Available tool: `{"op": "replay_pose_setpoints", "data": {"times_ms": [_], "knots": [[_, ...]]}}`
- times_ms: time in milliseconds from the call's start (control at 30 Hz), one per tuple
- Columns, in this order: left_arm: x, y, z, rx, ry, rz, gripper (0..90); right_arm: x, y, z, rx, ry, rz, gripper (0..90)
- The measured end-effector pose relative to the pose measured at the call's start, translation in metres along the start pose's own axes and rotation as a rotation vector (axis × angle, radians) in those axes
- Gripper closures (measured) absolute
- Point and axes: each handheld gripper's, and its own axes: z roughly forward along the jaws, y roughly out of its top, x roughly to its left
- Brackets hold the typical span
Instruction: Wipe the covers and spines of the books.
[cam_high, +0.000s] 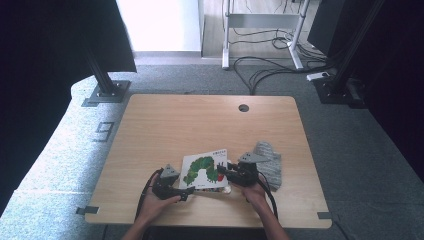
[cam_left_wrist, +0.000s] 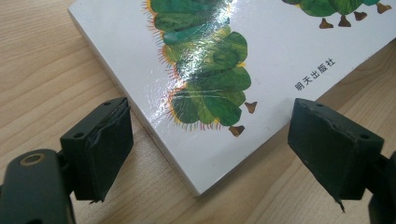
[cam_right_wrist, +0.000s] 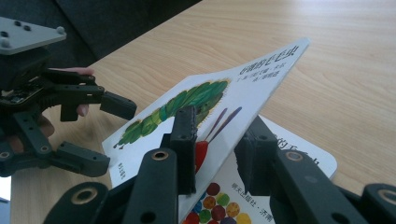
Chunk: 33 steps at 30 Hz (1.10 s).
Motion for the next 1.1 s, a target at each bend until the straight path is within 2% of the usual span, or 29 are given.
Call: {"op": "replay_pose_setpoints", "data": {"times_ms": [100,200,367,1100], "knots": [[0.000,0.000,0.000,0.000,-0.004,-0.001,14.0,0.003,0.001,-0.001,-0.007,0.003,-0.018,70.9],[0.000,0.000,0.000,-0.001,-0.005,-0.001,13.1,0.008,0.003,-0.003,-0.024,0.017,-0.060,72.6],[0.000,0.000,0.000,-0.002,-0.006,-0.001,12.7,0.011,0.004,-0.004,-0.026,0.010,-0.083,72.6],[-0.001,0.000,0.003,0.011,0.016,0.019,9.8,0.010,0.001,-0.007,-0.019,0.024,-0.104,73.7]]}}
